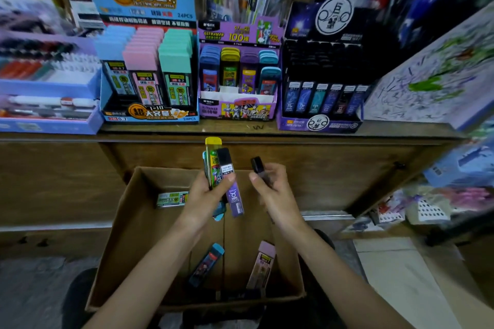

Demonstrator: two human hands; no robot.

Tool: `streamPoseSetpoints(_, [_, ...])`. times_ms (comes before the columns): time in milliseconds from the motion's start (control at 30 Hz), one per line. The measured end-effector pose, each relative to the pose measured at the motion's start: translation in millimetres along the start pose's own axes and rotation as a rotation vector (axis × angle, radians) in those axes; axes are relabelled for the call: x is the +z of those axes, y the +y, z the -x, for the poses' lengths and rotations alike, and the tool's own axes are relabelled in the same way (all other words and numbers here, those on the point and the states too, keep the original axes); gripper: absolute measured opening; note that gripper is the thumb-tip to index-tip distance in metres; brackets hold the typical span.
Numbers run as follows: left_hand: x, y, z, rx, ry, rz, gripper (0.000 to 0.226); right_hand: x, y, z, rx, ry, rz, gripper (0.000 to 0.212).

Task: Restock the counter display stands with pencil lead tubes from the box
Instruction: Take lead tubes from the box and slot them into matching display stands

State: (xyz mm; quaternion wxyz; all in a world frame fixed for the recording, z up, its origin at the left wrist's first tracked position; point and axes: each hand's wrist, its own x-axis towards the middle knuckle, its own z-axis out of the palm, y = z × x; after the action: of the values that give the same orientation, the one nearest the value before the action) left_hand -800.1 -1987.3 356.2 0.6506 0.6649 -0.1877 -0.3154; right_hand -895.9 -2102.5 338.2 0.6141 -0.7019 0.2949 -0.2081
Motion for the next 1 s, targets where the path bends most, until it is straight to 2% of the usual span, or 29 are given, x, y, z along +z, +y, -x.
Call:
streamPoseSetpoints(167, [4,30,-5,0.053,-0.042,-0.004,0.024,-29,-35,-11,-0.098,0.023,-0.028,0.003])
streamPoseSetpoints(267, [8,43,-10,0.089,-0.057,0.004,0.027,-47,-55,-19,-0.202,0.090,0.087,0.017])
streamPoseSetpoints(367, [12,54,-16,0.119,-0.060,0.010,0.024,-67,-80,-31,-0.324,0.169,0.297,0.015])
streamPoseSetpoints(600, [13,70,-30,0.162,-0.067,0.033,0.027,-107,-140,-66,-0.474,0.352,0.355,0.017])
streamPoseSetpoints(767, [10,73,-34,0.173,-0.077,0.027,0.055,-106,-143,-76,-0.463,0.269,0.463,0.029])
streamPoseSetpoints(1000, [9,73,-35,0.167,-0.098,0.011,0.055,-102,-136,-77,-0.427,0.215,0.363,0.031])
